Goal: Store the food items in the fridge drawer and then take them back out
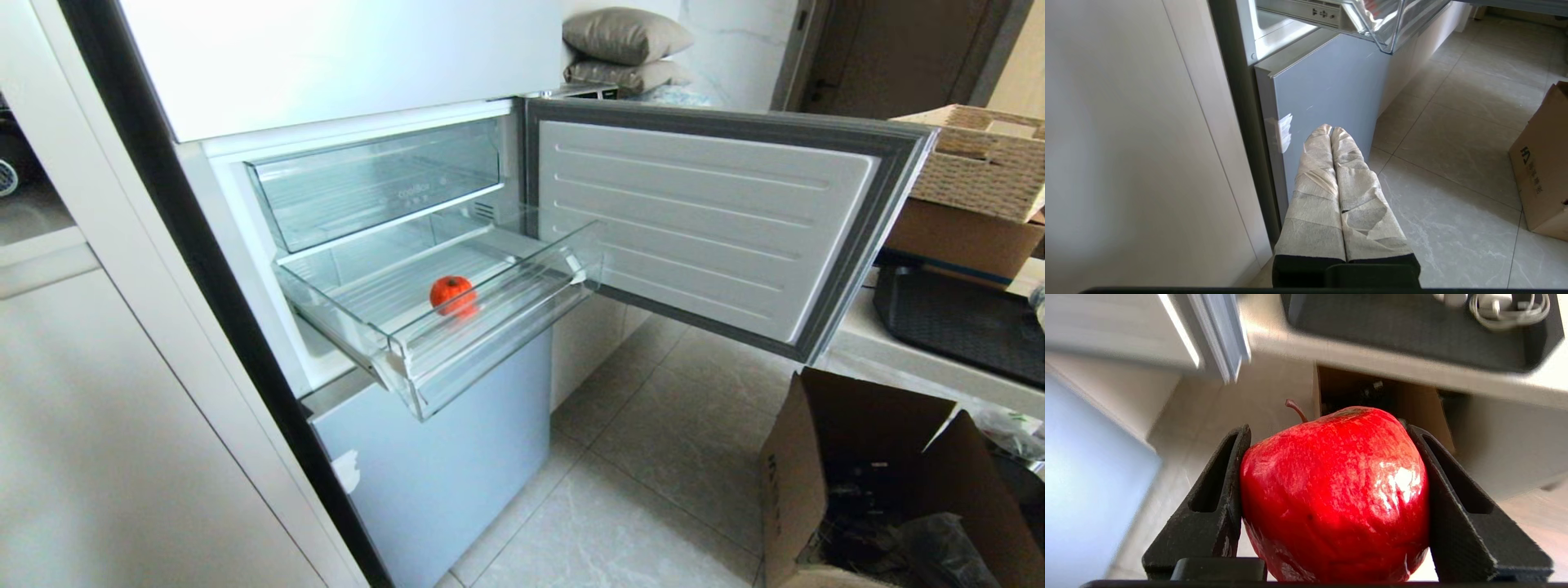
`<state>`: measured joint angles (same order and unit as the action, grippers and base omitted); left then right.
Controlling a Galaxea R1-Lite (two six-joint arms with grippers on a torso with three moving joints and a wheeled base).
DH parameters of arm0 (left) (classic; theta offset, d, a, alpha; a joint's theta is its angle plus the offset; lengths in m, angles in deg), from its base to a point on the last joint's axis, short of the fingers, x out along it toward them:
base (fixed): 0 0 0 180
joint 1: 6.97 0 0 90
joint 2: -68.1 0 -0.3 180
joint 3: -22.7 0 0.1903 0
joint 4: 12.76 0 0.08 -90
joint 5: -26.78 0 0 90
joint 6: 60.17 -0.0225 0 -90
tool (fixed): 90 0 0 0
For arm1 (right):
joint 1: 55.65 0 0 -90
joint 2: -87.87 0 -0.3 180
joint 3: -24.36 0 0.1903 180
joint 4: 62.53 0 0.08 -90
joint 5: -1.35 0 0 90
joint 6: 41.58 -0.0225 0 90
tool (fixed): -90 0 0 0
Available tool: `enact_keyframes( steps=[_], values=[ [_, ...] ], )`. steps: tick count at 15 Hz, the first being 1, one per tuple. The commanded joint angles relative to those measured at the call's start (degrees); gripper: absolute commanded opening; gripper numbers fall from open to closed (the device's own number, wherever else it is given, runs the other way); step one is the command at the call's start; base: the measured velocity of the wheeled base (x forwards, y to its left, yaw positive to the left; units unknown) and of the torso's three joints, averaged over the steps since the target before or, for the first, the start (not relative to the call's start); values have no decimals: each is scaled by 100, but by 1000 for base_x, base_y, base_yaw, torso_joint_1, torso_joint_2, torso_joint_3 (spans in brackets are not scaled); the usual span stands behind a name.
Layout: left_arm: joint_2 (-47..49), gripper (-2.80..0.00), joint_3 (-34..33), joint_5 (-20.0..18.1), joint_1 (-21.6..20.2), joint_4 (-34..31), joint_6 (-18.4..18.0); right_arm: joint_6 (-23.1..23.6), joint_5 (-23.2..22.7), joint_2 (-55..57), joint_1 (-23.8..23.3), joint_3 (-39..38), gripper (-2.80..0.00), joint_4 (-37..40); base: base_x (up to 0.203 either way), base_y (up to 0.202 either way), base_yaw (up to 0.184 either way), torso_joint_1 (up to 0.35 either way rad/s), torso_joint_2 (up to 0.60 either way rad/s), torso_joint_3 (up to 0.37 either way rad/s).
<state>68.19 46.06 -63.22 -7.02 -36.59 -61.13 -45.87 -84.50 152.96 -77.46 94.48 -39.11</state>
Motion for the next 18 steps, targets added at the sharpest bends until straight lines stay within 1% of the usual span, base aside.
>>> enact_keyframes(
  steps=[1,3,4,5,7,9,13,18],
  values=[
    [8,-280,0,9,-4,2,0,19,-920,830,-842,10,-280,-769,0,0,0,0,0,0],
    [8,-280,0,0,-4,2,0,28,-1813,1597,-1348,8,-280,-1921,0,0,0,0,0,0],
    [8,-280,0,0,-4,2,0,23,-2125,1933,-1508,24,-280,-2426,0,0,0,0,0,0],
    [8,-280,0,0,-4,2,0,19,-2310,2323,-1613,72,-280,-2879,0,0,0,0,0,0],
    [8,-280,0,4,-4,2,0,19,-2428,3108,-1735,324,-280,-3565,0,0,0,0,0,0],
    [8,-280,0,9,-4,2,0,40,-2387,3894,-1855,826,-280,-4031,0,0,0,0,0,0],
    [8,-280,0,9,-4,2,0,51,-2403,5239,-1994,1848,-280,-4702,0,0,0,0,0,0],
    [8,-280,0,9,-4,2,0,35,-2516,6402,-2002,2682,-280,-5261,0,0,0,0,0,0]
  ],
)
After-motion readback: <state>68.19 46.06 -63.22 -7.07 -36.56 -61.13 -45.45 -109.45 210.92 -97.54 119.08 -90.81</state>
